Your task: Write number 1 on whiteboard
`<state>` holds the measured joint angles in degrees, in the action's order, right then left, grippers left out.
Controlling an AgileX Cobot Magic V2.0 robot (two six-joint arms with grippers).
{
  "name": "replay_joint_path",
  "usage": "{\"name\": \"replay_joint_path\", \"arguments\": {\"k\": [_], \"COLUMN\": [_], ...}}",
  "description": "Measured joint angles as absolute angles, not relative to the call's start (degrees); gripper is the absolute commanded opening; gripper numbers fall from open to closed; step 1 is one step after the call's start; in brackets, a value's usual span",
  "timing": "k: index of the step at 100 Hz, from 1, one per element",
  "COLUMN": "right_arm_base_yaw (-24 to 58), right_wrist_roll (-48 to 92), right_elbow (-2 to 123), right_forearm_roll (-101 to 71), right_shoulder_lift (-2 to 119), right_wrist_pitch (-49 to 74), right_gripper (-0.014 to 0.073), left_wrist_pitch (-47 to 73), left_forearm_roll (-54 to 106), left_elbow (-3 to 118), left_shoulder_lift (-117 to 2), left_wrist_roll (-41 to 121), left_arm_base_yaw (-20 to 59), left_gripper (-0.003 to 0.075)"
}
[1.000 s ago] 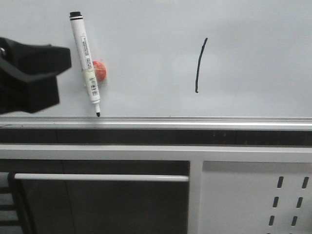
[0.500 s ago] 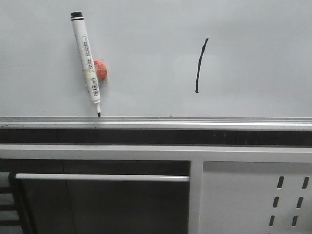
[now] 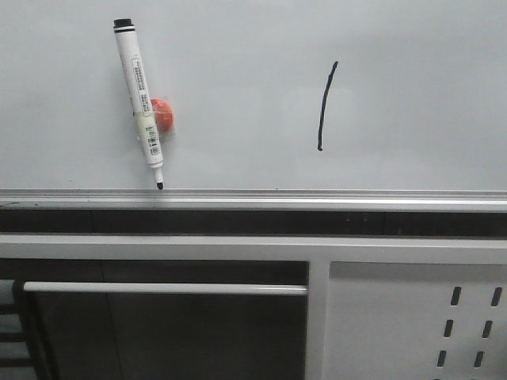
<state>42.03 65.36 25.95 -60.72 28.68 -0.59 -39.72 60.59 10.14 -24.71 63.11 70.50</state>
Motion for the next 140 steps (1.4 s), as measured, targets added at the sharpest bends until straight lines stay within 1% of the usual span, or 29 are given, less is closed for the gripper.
{"name": "replay_joint_path", "arguments": {"k": [49, 55, 64, 88, 102, 114, 126, 133, 140], "right_arm_base_yaw": [42.0, 42.0, 42.0, 42.0, 42.0, 42.0, 42.0, 42.0, 42.0], "right_wrist_roll": [65.4, 65.4, 65.4, 65.4, 65.4, 65.4, 65.4, 65.4, 65.4], "right_elbow": [25.9, 25.9, 25.9, 25.9, 25.9, 25.9, 25.9, 25.9, 25.9], "right_forearm_roll": [-60.7, -60.7, -60.7, -60.7, -60.7, -60.7, -60.7, -60.7, -60.7], "right_shoulder_lift": [28.7, 28.7, 28.7, 28.7, 28.7, 28.7, 28.7, 28.7, 28.7], "right_wrist_pitch": [-0.6, -0.5, -0.5, -0.5, -0.5, -0.5, -0.5, -0.5, -0.5], "right_gripper": [-0.0076, -0.0076, -0.0076, -0.0076, -0.0076, -0.0076, -0.0076, -0.0076, -0.0076], "left_wrist_pitch": [-38.8, -38.5, -37.5, -35.0, -34.2, -33.5, -29.9, -25.1, -19.1], "left_forearm_roll": [61.8, 61.8, 61.4, 62.7, 63.1, 63.2, 61.1, 51.2, 34.3], "left_elbow": [10.1, 10.1, 10.1, 10.1, 10.1, 10.1, 10.1, 10.1, 10.1], "left_shoulder_lift": [-24.6, -23.6, -21.1, -9.4, -5.3, -3.9, -3.7, -3.7, -3.7], "left_wrist_roll": [62.7, 64.7, 66.5, 62.9, 62.4, 61.9, 59.0, 51.7, 39.5], "left_arm_base_yaw": [70.6, 69.9, 64.5, 40.3, 29.4, 23.2, 19.4, 18.0, 17.2], "left_gripper": [-0.0018, -0.0018, -0.0018, -0.0018, -0.0018, -0.0018, -0.0018, -0.0018, -0.0018]}}
